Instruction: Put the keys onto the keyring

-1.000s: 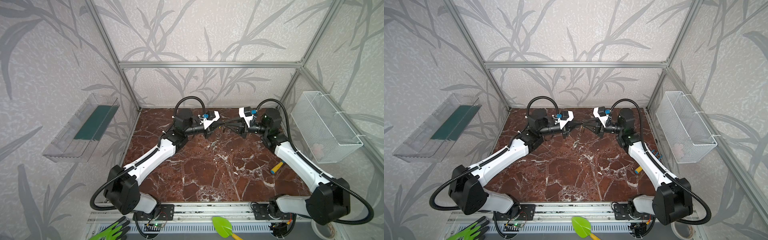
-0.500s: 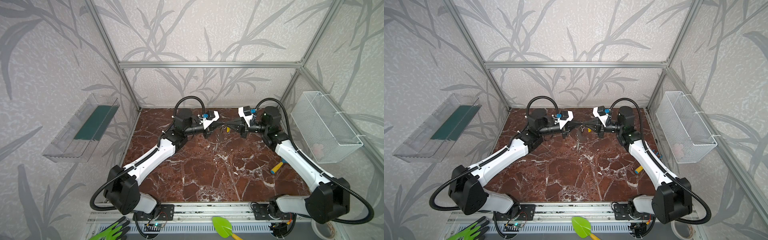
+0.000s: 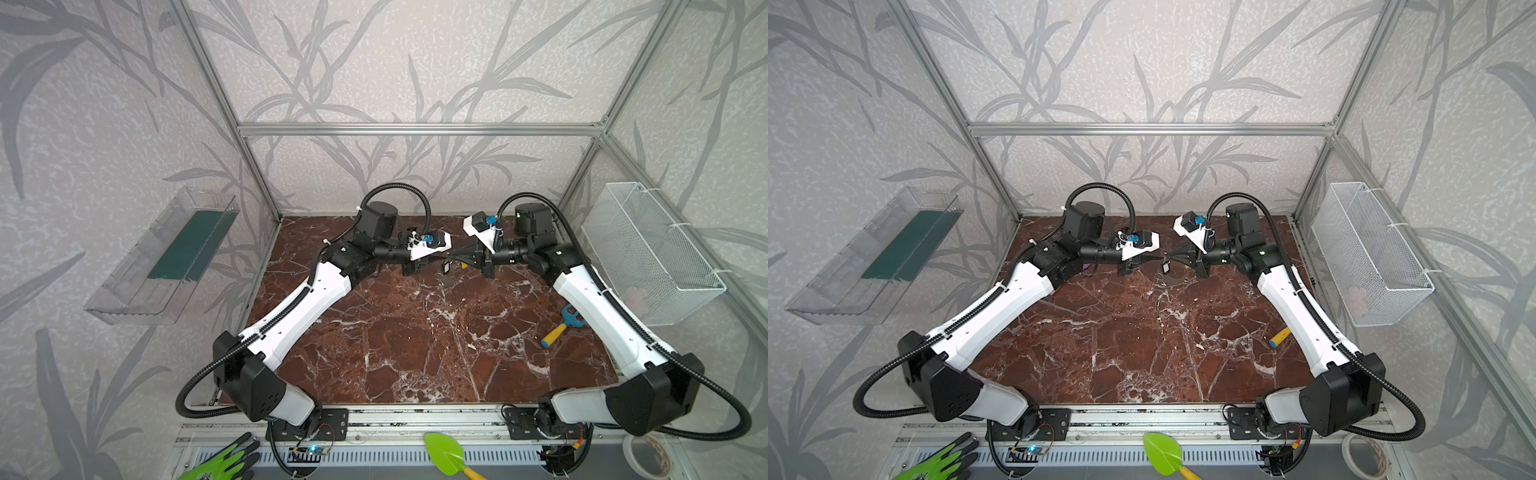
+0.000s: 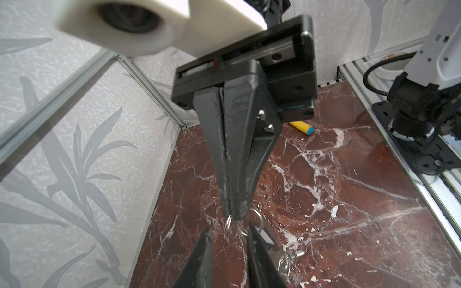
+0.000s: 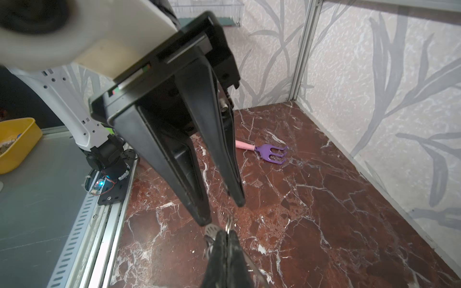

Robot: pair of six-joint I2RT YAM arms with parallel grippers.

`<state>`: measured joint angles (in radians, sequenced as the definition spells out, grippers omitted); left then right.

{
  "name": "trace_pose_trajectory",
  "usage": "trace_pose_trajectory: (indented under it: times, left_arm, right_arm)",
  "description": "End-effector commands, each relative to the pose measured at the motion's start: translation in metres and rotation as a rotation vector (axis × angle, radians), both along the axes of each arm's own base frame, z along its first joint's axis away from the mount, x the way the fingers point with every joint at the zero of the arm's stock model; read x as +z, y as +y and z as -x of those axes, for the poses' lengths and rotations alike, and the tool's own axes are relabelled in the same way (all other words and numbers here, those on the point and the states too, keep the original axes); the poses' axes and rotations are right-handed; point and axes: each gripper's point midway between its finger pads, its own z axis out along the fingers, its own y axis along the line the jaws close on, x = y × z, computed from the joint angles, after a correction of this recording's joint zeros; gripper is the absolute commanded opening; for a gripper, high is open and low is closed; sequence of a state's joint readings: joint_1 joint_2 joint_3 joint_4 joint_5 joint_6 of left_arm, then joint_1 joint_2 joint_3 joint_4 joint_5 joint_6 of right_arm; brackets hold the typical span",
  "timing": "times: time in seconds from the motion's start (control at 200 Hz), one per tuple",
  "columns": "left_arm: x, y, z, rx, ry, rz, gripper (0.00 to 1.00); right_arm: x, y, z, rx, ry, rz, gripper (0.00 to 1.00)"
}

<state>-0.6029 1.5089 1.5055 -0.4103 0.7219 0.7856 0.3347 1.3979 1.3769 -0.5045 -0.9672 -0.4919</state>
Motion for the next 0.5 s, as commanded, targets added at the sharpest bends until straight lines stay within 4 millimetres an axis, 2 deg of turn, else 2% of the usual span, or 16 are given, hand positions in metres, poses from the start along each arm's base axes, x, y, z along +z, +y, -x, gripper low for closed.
trace_pose_trajectory:
  times: [0.0,0.2,0.385,0.495]
  left_arm:
    - [-0.0197,0.0029,0.0079,-0.037,0.007,-0.105,0.27]
    - [-0.0252,-0.0003,0.0064,-0.03,0.004,-0.127,0.24]
    - [-0.0273,-0.0029,0.0079,-0.036,0.009,-0.133,0.15]
    - [-0.0251,-0.0053,0.0076,-0.039,0.011,-0.124,0.05]
  right_arm:
    - [-0.0123,0.0004,0.0081,0.016,0.023,0.078,0.0]
    - [-0.0114,0.0032,0.0107,0.027,0.018,0.074,0.0]
    - [-0.0091,0.0056,0.0123,0.037,0.01,0.06,0.0]
    - [-0.0101,0.0077,0.0139,0.044,0.013,0.056,0.0]
